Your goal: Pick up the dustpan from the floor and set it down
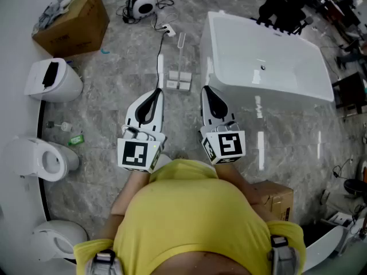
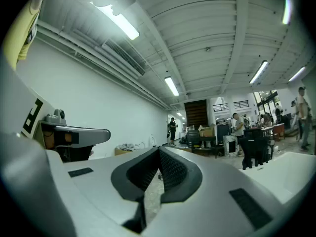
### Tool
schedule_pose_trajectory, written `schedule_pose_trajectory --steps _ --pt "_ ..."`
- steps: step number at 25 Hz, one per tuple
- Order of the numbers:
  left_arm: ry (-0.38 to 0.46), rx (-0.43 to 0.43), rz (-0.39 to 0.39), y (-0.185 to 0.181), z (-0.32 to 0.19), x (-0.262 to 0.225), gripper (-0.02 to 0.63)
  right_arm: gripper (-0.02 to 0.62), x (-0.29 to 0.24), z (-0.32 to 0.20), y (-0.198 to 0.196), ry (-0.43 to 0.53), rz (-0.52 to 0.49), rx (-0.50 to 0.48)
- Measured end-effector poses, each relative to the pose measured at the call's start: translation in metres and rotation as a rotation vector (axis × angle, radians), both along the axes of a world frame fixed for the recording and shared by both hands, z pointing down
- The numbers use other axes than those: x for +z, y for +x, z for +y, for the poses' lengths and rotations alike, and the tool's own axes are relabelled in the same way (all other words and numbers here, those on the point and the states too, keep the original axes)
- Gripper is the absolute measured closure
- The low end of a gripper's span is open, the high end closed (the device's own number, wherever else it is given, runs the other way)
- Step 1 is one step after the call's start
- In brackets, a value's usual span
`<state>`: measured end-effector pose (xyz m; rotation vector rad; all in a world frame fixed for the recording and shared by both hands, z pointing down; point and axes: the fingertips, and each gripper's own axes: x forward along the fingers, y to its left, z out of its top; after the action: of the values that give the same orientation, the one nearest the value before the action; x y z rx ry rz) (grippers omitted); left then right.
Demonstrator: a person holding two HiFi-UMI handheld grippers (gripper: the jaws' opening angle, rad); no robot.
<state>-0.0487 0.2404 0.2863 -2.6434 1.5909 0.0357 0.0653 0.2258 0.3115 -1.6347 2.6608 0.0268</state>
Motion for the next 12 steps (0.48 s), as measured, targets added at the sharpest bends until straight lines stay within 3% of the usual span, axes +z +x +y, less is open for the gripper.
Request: schedule_pose_trajectory --steps 6,12 --pt "0.007 -0.006 0.0 0.005 -0.016 0.002 0.604 0.577 0.003 -0.015 0.004 0.004 -0.016 -0.028" --pt "-0.023 -0.007 0.008 0.002 -0.044 0.013 0.604 0.488 0.02 -0.042 0.011 -0.041 -0.034 -0.014"
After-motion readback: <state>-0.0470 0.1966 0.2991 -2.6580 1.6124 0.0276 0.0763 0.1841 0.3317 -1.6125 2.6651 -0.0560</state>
